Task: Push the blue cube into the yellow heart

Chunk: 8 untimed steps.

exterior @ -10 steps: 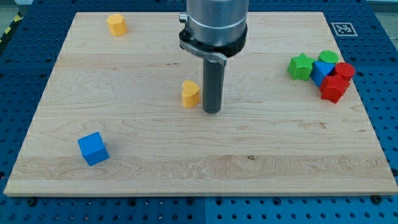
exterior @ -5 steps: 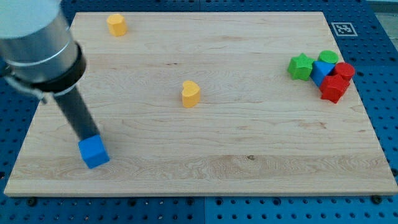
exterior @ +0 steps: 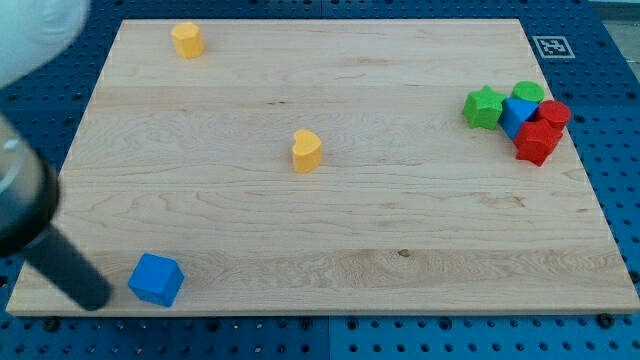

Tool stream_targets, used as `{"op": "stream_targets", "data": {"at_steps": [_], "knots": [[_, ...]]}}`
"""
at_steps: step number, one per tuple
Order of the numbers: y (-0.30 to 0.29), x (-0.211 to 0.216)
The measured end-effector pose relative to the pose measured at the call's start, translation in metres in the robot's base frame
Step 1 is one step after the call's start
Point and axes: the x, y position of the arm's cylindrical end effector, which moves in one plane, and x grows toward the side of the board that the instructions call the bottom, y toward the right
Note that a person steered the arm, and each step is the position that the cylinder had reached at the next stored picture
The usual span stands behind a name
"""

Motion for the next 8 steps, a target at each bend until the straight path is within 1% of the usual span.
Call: {"op": "stream_targets", "data": {"at_steps": [1,2,3,4,5,6,7,8], "knots": [[0.079,-0.023],[0.087,-0.079],[0.086,-0.088],[0.081,-0.029],[0.088,0.001],[0.149,-0.007],[0.168,-0.035],[0.138,-0.084]]}}
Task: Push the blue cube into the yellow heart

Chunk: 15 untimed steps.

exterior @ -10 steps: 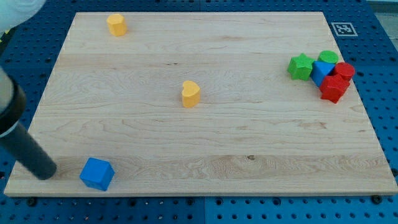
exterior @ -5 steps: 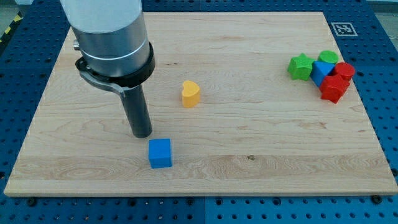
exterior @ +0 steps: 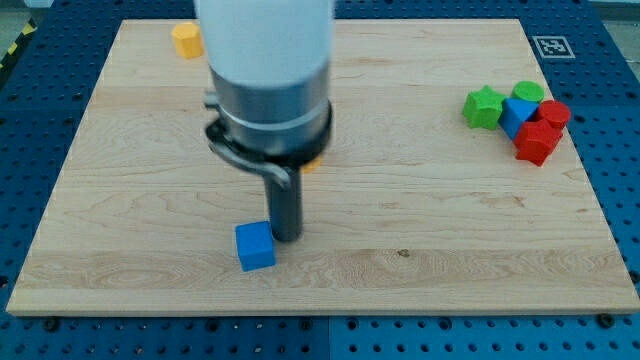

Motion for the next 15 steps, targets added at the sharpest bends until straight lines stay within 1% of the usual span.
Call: {"op": "stream_targets", "data": {"at_steps": [1,2,3,4,5,6,7,8,9,10,11,12,13,14,15], "knots": [[0.001,0.006],[0.034,0.041],[0.050,0.065],[0.022,0.084],[-0.027,0.077],[-0.055,0.024],[-0.056,-0.018],[-0.054,0.015],[-0.027,0.043],[-0.007,0.015],[-0.018,-0.037],[-0.021,-0.063],[-0.026,-0.043],[-0.071,-0.027],[-0.094,-0.051]]}}
